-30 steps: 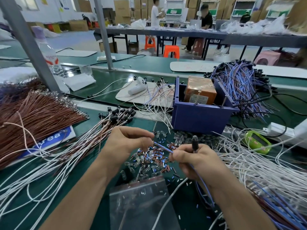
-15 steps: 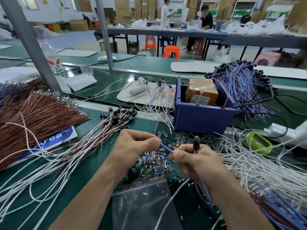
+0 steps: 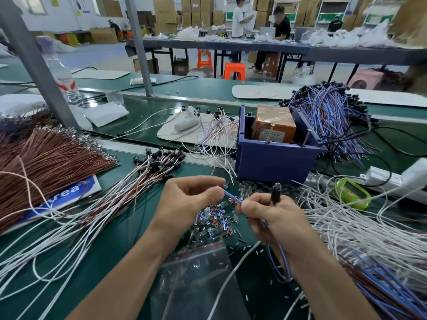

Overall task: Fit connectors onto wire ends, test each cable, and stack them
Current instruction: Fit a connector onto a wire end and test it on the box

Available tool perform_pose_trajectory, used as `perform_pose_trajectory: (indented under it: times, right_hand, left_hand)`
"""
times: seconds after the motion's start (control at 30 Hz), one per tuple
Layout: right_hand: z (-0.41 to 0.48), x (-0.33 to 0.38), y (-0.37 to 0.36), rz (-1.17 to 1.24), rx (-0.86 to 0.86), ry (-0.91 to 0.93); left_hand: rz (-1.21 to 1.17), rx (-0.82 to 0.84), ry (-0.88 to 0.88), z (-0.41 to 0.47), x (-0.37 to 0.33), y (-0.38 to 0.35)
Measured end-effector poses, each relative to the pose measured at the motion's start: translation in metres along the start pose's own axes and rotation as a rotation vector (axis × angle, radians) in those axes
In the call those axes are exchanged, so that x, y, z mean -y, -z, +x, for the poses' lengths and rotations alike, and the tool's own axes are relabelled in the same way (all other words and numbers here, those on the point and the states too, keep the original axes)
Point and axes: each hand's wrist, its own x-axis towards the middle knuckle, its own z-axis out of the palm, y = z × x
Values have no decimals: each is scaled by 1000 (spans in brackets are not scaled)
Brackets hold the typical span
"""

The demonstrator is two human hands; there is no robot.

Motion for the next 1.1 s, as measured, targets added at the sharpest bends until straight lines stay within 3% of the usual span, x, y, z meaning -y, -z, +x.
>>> perform_pose_trajectory:
  times: [0.13, 0.47, 0.53, 0.73, 0.87, 1.1]
  right_hand:
    - [-1, 1, -2, -14, 21, -1]
    - [4, -4, -7, 38, -34, 19]
    - [3, -4, -2, 76, -60, 36]
    - [0, 0, -2, 164, -92, 100]
    - [-4, 7, 5, 154, -165, 119]
    - [-6, 15, 25, 135, -295, 196]
  left_hand:
    - [23, -59, -14, 2, 1, -4]
    - [-269, -342, 61, 7, 4, -13]
    - [-213, -367, 34, 9, 3, -4]
    - [128, -141, -44, -6, 2, -30]
    - [-46, -1, 73, -4, -6, -58]
    - [-318, 85, 220, 15, -18, -86]
